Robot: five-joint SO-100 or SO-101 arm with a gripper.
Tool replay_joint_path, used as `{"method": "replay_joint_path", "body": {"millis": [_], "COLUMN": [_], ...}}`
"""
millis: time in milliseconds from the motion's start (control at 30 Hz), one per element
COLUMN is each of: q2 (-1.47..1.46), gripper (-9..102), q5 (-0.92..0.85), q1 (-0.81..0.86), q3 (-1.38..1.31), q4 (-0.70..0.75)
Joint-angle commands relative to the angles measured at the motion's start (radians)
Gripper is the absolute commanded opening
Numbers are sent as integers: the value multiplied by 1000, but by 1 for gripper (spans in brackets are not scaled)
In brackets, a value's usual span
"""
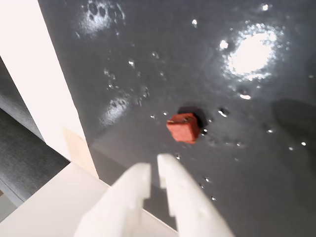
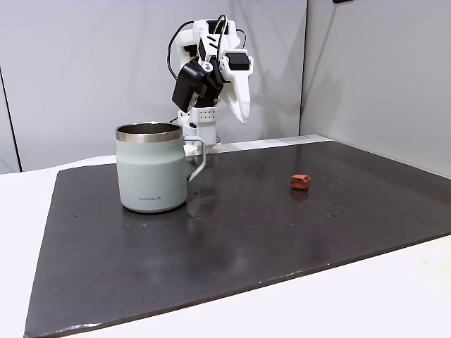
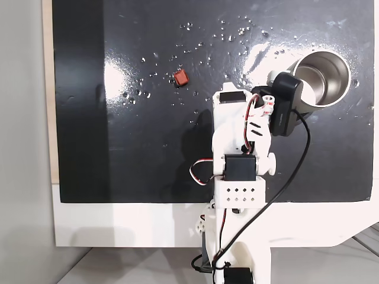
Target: Grasp a cube and put it in the cup.
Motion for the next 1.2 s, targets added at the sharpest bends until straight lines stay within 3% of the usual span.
{"method": "replay_joint_path", "body": {"millis": [0,367,1167], "q2": [-104,-526,-983], "gripper": [0,0,0], "q5": [-26,-51,-31], "q1": [-11,-52,-192], "q3": [-164,-563,-1126], "q4": [17,147,483]}}
